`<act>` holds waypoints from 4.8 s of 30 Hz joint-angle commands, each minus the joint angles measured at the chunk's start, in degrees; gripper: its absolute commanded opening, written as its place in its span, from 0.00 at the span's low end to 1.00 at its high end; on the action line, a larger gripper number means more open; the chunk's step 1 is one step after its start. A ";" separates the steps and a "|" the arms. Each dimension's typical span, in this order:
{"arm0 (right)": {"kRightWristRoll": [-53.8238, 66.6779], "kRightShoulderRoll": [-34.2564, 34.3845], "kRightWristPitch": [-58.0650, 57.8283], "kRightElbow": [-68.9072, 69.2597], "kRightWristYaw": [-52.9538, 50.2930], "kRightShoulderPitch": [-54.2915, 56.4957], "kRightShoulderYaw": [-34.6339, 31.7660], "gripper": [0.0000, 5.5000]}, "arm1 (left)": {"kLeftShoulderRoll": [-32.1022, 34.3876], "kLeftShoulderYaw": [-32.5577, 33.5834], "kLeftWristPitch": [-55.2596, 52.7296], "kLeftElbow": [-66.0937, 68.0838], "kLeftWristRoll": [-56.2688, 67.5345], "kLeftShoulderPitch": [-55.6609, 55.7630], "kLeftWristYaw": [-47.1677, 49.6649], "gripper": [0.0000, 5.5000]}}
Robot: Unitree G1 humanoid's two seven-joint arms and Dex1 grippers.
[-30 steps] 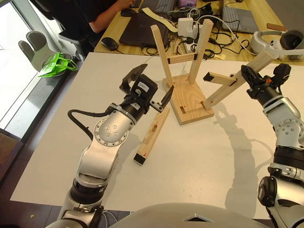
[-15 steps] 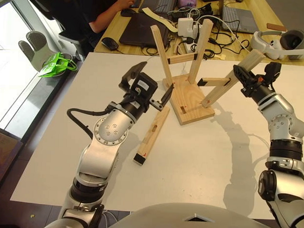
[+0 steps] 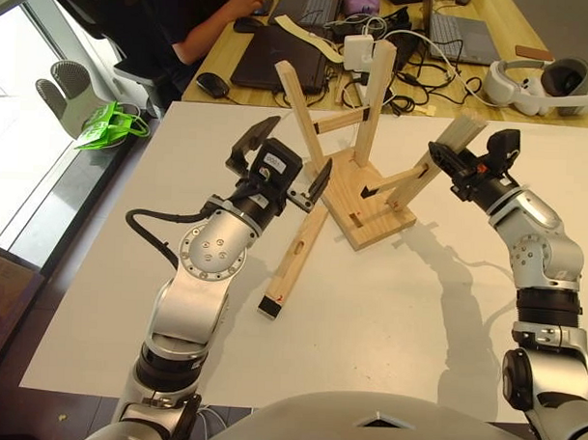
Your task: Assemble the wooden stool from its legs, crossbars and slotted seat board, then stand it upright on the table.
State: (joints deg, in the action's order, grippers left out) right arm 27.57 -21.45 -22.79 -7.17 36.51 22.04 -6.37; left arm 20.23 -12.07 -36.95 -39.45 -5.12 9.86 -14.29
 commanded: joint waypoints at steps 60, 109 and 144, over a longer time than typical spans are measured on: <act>32.56 12.62 -13.86 48.89 -34.36 -21.22 11.52 0.48 | -12.29 10.23 -53.74 -1.92 17.40 -11.36 3.77 0.84; 29.53 18.14 -13.51 38.80 -38.37 -9.75 9.98 0.48 | 5.97 12.30 -18.45 -6.05 0.63 -9.11 14.65 0.37; 61.68 39.82 -0.38 20.53 -51.70 13.33 11.03 0.76 | 5.53 -8.33 24.04 9.53 -41.03 4.59 10.60 0.37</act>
State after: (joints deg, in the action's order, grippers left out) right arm 89.00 9.35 -24.80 14.72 -14.39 26.40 4.56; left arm 26.31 -20.41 -14.16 -30.32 -44.38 14.14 -2.65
